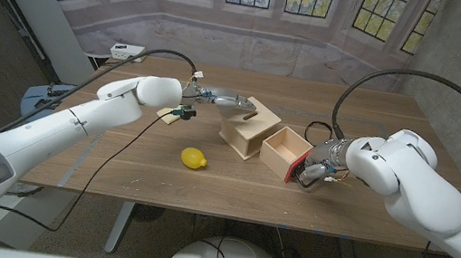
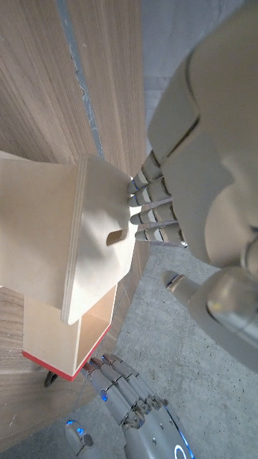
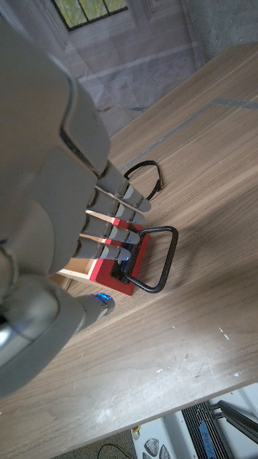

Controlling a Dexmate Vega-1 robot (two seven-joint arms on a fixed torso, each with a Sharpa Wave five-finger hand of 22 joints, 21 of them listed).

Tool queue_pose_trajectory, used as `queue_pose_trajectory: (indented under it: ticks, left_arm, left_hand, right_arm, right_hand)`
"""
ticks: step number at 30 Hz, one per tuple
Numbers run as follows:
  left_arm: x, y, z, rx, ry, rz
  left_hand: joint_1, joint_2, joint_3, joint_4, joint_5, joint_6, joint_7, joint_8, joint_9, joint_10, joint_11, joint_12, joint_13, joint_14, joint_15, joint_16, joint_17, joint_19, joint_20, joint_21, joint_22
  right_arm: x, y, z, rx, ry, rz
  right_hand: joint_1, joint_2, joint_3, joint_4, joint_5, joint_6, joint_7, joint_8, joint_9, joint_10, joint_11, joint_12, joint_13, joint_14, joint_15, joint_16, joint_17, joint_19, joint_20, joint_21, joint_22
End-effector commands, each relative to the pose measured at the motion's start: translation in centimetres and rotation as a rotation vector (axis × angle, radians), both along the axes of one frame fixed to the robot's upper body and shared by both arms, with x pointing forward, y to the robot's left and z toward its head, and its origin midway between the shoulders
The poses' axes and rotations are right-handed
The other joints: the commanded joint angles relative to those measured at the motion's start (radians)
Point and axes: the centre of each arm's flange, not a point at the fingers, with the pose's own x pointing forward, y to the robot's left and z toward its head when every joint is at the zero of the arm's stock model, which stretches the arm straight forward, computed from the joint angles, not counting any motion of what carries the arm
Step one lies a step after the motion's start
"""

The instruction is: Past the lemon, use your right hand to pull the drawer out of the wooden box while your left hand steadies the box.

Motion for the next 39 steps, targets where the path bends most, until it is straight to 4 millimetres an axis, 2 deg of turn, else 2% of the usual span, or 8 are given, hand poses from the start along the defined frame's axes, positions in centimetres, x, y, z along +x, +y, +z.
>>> queue_pose_trajectory:
  ticks: [1, 26, 39]
  left_arm:
    - [-0.6, 1.0, 0.8, -0.004, -0.045, 0.014]
    - [-1.6, 1.6, 1.5, -0.026, -0.114, -0.003]
    - [-2.2, 1.4, 2.3, -0.089, -0.100, 0.010]
  left_hand:
    - [-0.003, 0.000, 0.005, -0.005, 0.002, 0.002, -0.007, -0.002, 0.003, -0.006, 0.001, -0.002, 0.003, 0.001, 0.002, -0.004, 0.001, 0.013, 0.004, 0.002, 0.002]
    - [0.004, 0.000, 0.010, -0.015, 0.002, -0.003, -0.006, -0.003, 0.003, -0.025, 0.004, -0.007, 0.004, -0.016, 0.003, -0.007, 0.000, 0.011, 0.006, 0.001, 0.002]
    - [0.007, 0.001, 0.013, -0.019, 0.001, -0.006, -0.003, -0.003, 0.003, -0.033, 0.008, -0.008, 0.004, -0.025, 0.004, -0.007, 0.000, 0.008, 0.006, 0.000, 0.002]
  right_arm:
    - [-0.1, 0.3, 0.6, 0.005, -0.016, 0.006]
    - [-0.5, 0.4, 1.8, 0.007, -0.077, 0.017]
    - [-1.1, -0.4, 2.3, 0.047, -0.119, -0.019]
  right_hand:
    - [-0.007, -0.002, 0.008, 0.001, -0.004, 0.007, -0.001, 0.003, 0.002, 0.008, 0.005, 0.007, 0.004, 0.008, -0.094, -0.001, -0.001, 0.007, -0.074, 0.007, -0.001]
    - [-0.006, -0.002, 0.013, -0.002, -0.004, 0.023, -0.002, 0.007, 0.002, 0.024, 0.006, 0.011, 0.004, 0.019, -0.096, 0.001, -0.002, 0.018, -0.073, 0.009, -0.001]
    - [-0.006, -0.002, 0.015, -0.003, -0.005, 0.025, -0.002, 0.007, 0.002, 0.027, 0.008, 0.012, 0.004, 0.018, -0.098, 0.000, -0.001, 0.022, -0.071, 0.009, -0.001]
